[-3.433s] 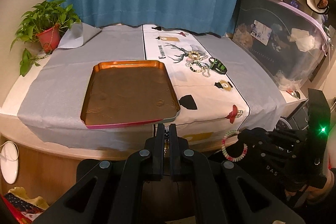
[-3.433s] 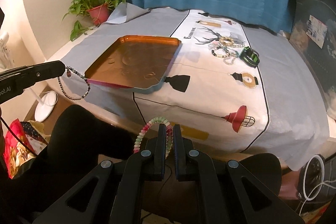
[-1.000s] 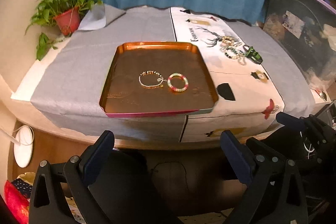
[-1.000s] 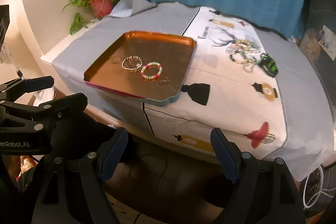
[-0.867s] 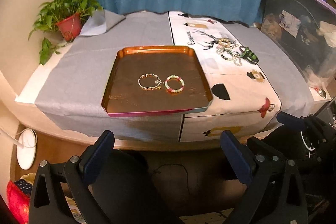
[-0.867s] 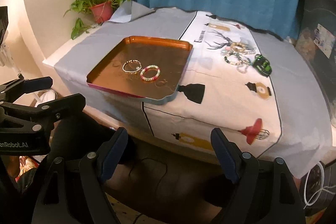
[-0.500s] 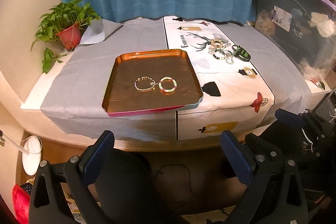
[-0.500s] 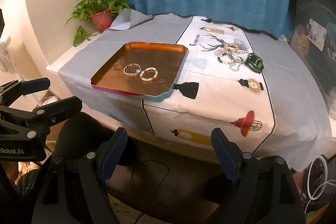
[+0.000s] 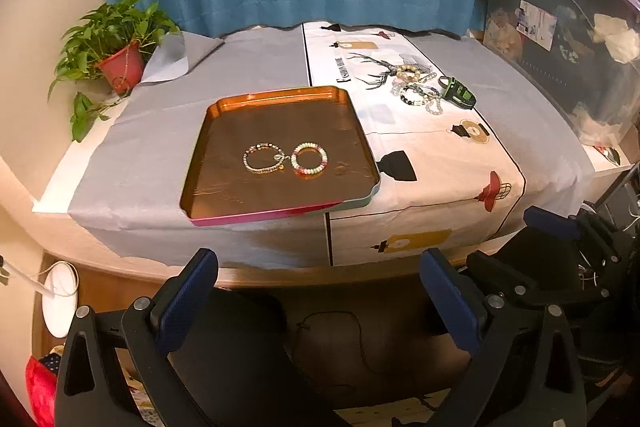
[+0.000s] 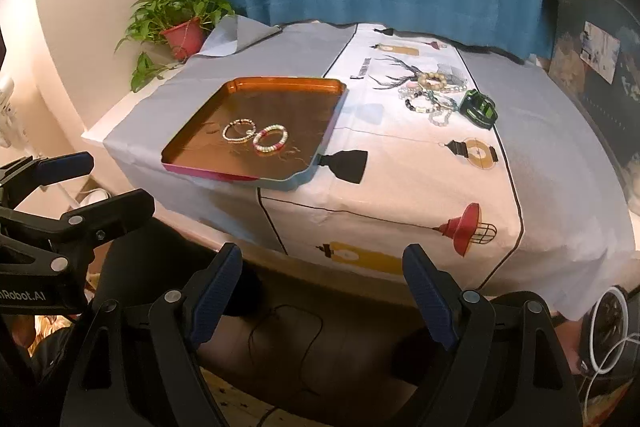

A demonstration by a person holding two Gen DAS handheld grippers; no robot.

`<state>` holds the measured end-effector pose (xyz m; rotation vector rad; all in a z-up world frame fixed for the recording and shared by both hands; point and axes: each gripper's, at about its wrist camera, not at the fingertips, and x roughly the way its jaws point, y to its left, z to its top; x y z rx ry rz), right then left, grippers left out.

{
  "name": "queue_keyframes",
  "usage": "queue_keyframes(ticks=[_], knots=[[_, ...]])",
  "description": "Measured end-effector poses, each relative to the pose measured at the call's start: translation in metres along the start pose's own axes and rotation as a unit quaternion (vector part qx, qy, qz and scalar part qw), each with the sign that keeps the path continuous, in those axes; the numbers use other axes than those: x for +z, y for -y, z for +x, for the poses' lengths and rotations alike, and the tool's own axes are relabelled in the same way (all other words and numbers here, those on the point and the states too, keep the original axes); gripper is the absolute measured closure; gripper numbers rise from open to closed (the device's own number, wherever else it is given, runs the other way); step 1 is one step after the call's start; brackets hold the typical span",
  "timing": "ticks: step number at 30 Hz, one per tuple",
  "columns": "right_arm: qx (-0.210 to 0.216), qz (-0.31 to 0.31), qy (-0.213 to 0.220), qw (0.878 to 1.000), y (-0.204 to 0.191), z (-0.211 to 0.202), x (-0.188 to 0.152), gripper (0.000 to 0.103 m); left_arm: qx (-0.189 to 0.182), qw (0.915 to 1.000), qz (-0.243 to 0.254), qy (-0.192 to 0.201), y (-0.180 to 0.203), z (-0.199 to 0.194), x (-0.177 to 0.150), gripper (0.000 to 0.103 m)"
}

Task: Organize jewelry
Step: 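Move both open tools back over the bracelet pile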

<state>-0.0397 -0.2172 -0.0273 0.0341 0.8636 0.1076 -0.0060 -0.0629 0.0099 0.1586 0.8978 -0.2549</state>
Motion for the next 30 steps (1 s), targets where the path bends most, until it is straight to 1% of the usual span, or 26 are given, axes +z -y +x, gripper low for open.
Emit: queue_keyframes(ticks=[5,9,14,17,19,22,24,25,28,30], knots=[[-0.008,0.019,-0.011,1.000,0.018,0.013,0.003,0.020,-0.009,0.9998,0.005,-0.019,0.007,0.020,0.009,0.003],[-0.024,0.045,-0.014,0.999,0.045,0.022,0.007,0.020,-0.019,0.9994,0.012,-0.026,0.017,0.036,0.025,0.003],[-0.052,0.081,-0.017,0.995,0.087,0.035,0.014,0.020,-0.029,0.9991,0.016,-0.028,0.032,0.064,0.059,0.003],[-0.070,0.101,-0.016,0.992,0.116,0.045,0.022,0.020,-0.038,0.9989,0.007,-0.026,0.042,0.084,0.087,0.003],[-0.080,0.112,-0.012,0.990,0.134,0.052,0.029,0.020,-0.049,0.9984,0.004,-0.026,0.050,0.099,0.105,0.003],[-0.093,0.131,-0.006,0.987,0.162,0.066,0.042,0.020,-0.056,0.9979,0.009,-0.031,0.068,0.128,0.134,0.003],[-0.101,0.140,-0.003,0.985,0.180,0.076,0.052,0.020,-0.056,0.9979,0.015,-0.030,0.078,0.144,0.148,0.003],[-0.103,0.143,-0.003,0.984,0.186,0.081,0.056,0.020,-0.057,0.9977,0.020,-0.032,0.084,0.158,0.158,0.003],[-0.110,0.145,0.001,0.983,0.209,0.103,0.076,0.020,-0.065,0.9963,0.018,-0.053,0.095,0.193,0.178,0.003],[-0.118,0.141,0.000,0.983,0.220,0.118,0.085,0.020,-0.069,0.9950,0.006,-0.072,0.099,0.218,0.189,0.003]])
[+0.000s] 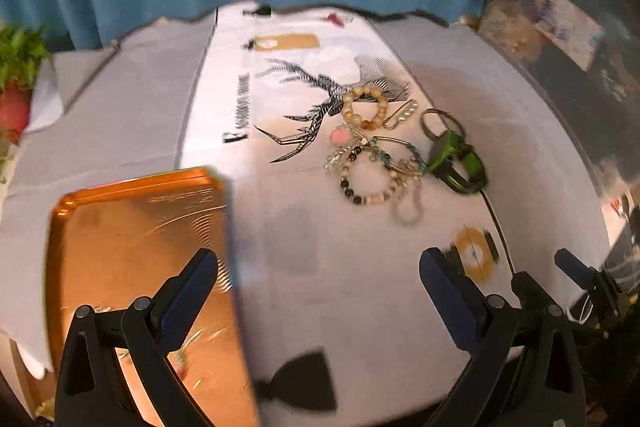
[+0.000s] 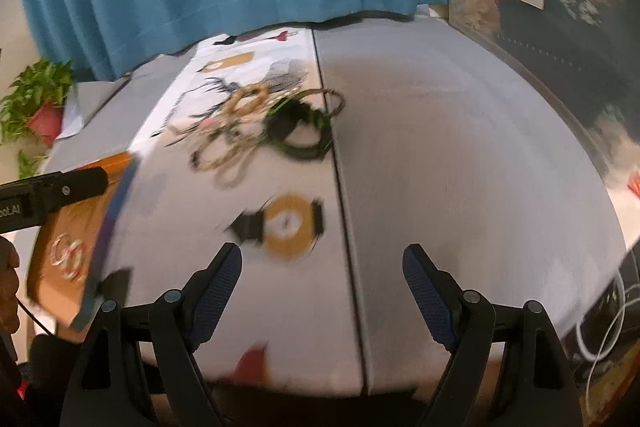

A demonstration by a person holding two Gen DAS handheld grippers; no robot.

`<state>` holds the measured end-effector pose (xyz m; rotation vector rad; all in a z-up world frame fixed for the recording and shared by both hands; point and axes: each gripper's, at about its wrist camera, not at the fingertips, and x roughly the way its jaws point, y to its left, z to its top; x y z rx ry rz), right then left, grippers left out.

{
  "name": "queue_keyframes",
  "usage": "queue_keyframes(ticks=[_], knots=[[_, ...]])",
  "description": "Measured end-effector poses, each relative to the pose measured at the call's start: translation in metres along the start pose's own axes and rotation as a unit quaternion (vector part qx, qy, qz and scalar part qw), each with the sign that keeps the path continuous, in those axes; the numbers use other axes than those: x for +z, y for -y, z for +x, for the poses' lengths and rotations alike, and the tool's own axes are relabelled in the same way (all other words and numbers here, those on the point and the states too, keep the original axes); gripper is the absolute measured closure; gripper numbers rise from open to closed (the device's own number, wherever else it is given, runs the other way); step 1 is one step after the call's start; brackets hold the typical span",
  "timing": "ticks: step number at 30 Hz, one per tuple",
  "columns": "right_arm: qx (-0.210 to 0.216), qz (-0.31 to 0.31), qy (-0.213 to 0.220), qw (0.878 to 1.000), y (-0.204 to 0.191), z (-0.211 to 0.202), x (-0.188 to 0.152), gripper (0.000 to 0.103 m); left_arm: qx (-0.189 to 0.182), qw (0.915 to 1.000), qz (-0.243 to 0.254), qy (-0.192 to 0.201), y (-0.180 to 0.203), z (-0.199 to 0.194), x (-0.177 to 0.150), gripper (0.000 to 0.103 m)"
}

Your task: Organize jewelry

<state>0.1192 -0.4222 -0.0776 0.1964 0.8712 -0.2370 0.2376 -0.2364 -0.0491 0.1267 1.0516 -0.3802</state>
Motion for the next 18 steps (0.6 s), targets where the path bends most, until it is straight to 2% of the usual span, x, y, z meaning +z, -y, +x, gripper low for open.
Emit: queue_keyframes(ticks=[6,13,18], knots=[[-0.001,-0.008,-0.013,1.000,0.003,0.042,0.022,0.020,0.002,0.9993,-0.016,-0.034,0.002,0.050,0.022,0.003],[0.023,0.007,-0.026,0.999,-0.007,0.060,0.028,0.020,0.009,0.9991,-0.016,-0.038,0.001,0.073,0.033,0.003],[0.023,0.000,-0.026,0.999,-0.029,0.068,0.031,0.020,0.017,0.9987,-0.015,-0.045,-0.005,0.084,0.037,0.003]])
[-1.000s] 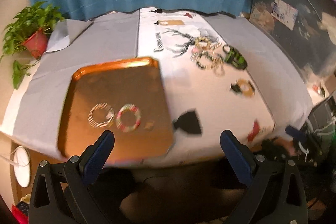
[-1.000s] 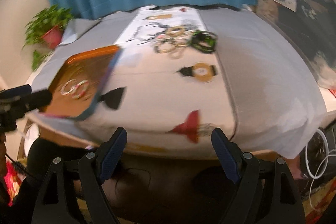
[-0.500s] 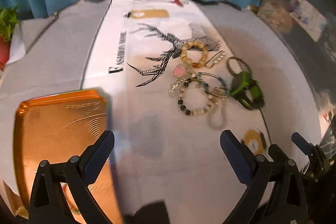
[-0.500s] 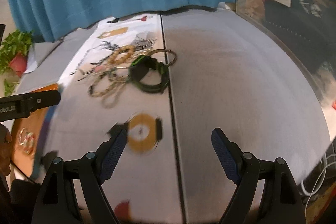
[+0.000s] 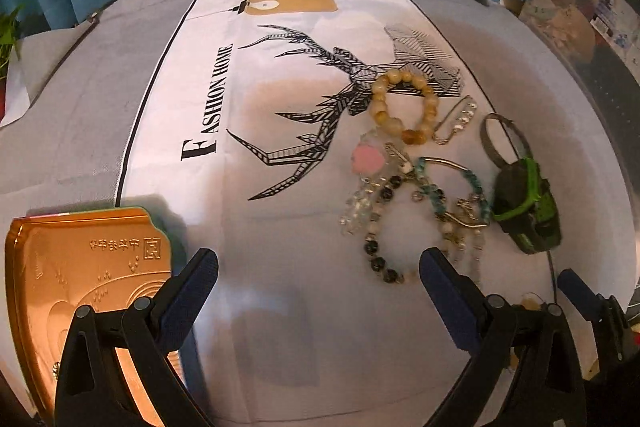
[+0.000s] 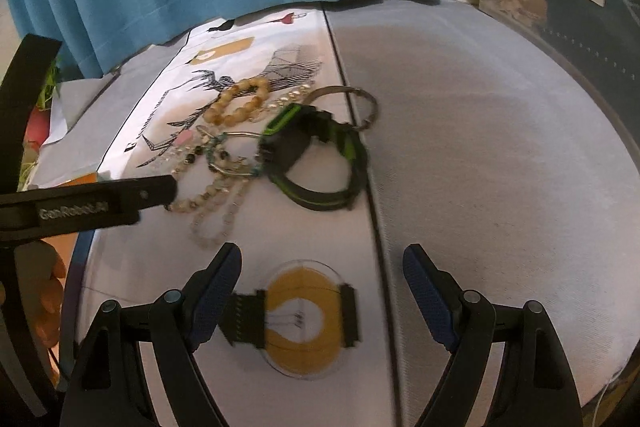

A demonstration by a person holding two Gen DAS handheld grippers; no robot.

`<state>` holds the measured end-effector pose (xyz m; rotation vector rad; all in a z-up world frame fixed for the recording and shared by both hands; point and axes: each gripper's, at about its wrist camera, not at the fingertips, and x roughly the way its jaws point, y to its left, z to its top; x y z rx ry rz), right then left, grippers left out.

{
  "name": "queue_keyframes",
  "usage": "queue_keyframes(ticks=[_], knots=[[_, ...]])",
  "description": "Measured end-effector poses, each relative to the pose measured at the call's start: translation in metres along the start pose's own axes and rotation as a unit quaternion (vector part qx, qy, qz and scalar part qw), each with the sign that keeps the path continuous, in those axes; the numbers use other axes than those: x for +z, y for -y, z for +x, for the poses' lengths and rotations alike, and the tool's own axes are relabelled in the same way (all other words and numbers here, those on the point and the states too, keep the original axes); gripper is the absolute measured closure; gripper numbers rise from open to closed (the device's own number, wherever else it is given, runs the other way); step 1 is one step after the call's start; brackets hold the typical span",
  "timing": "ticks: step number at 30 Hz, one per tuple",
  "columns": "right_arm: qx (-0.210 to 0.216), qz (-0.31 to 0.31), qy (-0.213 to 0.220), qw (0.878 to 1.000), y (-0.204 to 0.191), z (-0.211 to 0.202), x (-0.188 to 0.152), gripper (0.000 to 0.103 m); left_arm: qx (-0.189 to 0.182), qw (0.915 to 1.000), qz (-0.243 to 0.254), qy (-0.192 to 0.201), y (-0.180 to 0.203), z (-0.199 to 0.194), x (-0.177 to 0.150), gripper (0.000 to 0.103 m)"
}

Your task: Organize jewelry

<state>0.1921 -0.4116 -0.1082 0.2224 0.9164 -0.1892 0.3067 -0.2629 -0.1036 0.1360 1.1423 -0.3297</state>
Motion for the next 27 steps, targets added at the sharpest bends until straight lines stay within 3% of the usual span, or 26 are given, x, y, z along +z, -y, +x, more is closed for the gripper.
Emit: queue_keyframes(ticks=[7,12,16,22,24,25,26,27], knots=[[-0.019,-0.014,0.000,1.000,-0.025,0.014,0.009,0.018,0.000,1.0000,-0.003,-0.006,-0.009,0.006,0.002,0.003],[-0.066,-0.051,0.012,0.996,-0.036,0.018,0.005,0.013,0.003,0.9999,0.008,-0.009,-0.007,0.011,0.002,0.003],[-0.087,-0.049,0.013,0.995,-0.017,0.006,-0.004,0.012,0.004,0.9995,0.029,-0.012,0.001,0.012,0.000,0.003],[-0.085,-0.016,0.011,0.996,0.018,-0.009,-0.018,0.009,0.000,0.9981,0.061,-0.013,0.016,0.010,-0.008,0.005],[-0.081,-0.011,0.014,0.997,0.021,-0.010,-0.020,0.009,-0.005,0.9974,0.072,-0.008,0.022,0.005,-0.012,0.015],[-0.084,-0.016,0.019,0.996,0.020,-0.011,-0.020,0.011,-0.010,0.9968,0.080,-0.004,0.025,0.002,-0.014,0.030],[-0.083,-0.022,0.021,0.996,0.017,-0.011,-0.021,0.018,-0.015,0.9960,0.088,-0.001,0.028,-0.002,-0.016,0.054],[-0.065,-0.032,0.025,0.997,0.014,-0.013,-0.022,0.027,-0.025,0.9946,0.101,-0.001,0.033,-0.006,-0.017,0.067]])
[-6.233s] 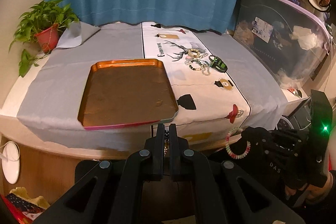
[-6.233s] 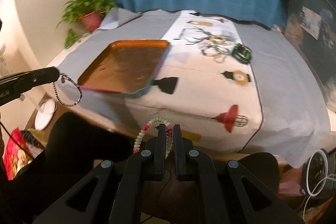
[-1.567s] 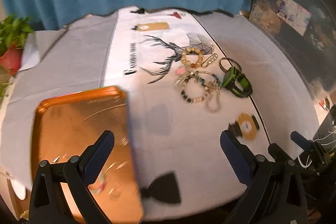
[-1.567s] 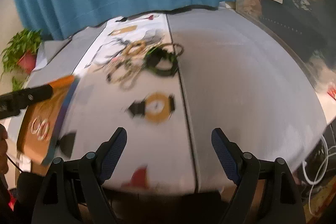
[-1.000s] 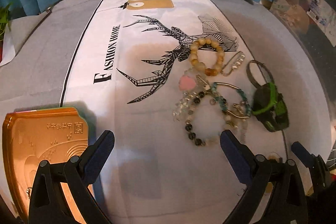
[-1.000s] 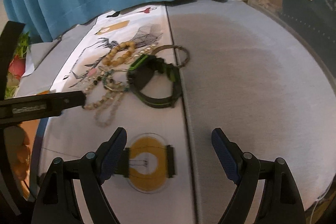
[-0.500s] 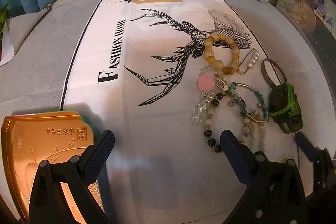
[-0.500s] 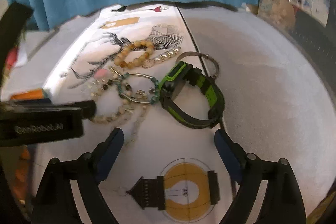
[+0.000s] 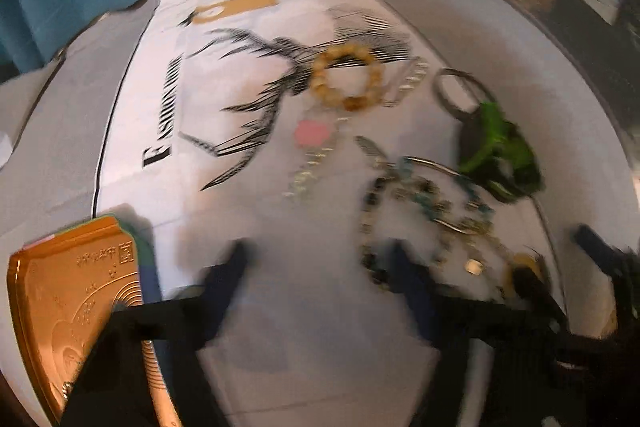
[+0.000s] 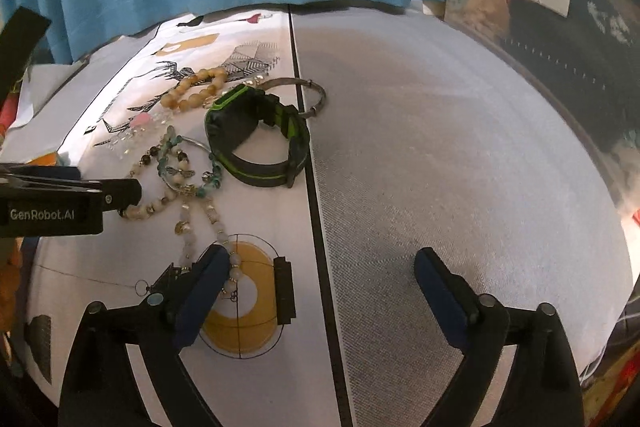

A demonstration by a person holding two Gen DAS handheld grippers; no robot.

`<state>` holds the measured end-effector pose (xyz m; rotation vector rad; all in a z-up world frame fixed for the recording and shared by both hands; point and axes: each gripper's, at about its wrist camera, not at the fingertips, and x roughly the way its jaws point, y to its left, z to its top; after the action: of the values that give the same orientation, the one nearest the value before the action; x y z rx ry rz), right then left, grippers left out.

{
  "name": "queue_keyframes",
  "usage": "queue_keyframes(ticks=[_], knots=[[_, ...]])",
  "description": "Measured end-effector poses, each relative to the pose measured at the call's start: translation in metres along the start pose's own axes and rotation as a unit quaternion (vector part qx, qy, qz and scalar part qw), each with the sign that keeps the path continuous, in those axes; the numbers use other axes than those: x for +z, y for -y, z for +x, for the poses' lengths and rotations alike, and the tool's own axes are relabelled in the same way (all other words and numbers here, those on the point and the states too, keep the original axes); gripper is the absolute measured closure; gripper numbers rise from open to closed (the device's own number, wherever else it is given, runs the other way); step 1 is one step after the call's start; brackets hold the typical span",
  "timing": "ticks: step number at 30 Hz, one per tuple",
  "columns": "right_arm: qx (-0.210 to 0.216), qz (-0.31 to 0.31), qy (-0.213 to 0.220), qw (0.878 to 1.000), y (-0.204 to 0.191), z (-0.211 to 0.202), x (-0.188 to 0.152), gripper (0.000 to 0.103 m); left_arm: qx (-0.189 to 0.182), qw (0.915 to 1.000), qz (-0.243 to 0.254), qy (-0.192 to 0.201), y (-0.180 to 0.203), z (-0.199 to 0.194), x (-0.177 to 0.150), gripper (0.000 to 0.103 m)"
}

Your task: Organize jewelry

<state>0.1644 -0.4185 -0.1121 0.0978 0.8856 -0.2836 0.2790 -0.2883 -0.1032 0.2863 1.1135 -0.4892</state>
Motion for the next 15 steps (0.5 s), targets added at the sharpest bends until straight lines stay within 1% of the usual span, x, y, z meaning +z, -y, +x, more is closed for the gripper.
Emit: queue_keyframes(ticks=[1,2,3,4,5,6,7,8,12,15], knots=[[0.009,-0.014,0.007,1.000,-0.005,-0.003,0.000,0.051,-0.012,0.9999,0.006,-0.003,0.004,-0.002,-0.001,0.092],[0.024,-0.036,0.012,0.999,-0.012,-0.006,-0.001,0.080,-0.027,0.9996,0.004,-0.008,0.006,-0.003,-0.002,0.097],[0.029,-0.057,0.013,0.998,-0.020,-0.007,-0.002,0.090,-0.044,0.9989,-0.002,-0.012,0.008,-0.004,-0.003,0.098],[0.026,-0.069,0.012,0.997,-0.025,-0.008,-0.003,0.097,-0.061,0.9979,-0.007,-0.018,0.009,-0.005,-0.005,0.098],[0.029,-0.072,0.008,0.997,-0.026,-0.009,-0.004,0.097,-0.076,0.9967,-0.013,-0.026,0.009,-0.006,-0.006,0.098],[0.045,-0.063,-0.004,0.997,-0.023,-0.011,-0.003,0.097,-0.087,0.9956,-0.020,-0.029,0.008,-0.010,-0.008,0.098],[0.070,-0.039,-0.016,0.997,-0.016,-0.014,-0.002,0.097,-0.095,0.9949,-0.023,-0.025,0.007,-0.016,-0.010,0.098],[0.080,-0.025,-0.017,0.996,-0.011,-0.018,-0.001,0.097,-0.098,0.9947,-0.023,-0.021,0.007,-0.023,-0.011,0.098],[0.065,-0.009,0.012,0.998,0.009,-0.051,0.012,0.097,-0.107,0.9938,-0.027,0.011,0.003,-0.061,-0.010,0.098],[0.055,-0.001,0.035,0.998,0.017,-0.074,0.023,0.097,-0.104,0.9937,-0.021,0.037,0.003,-0.091,-0.010,0.098]])
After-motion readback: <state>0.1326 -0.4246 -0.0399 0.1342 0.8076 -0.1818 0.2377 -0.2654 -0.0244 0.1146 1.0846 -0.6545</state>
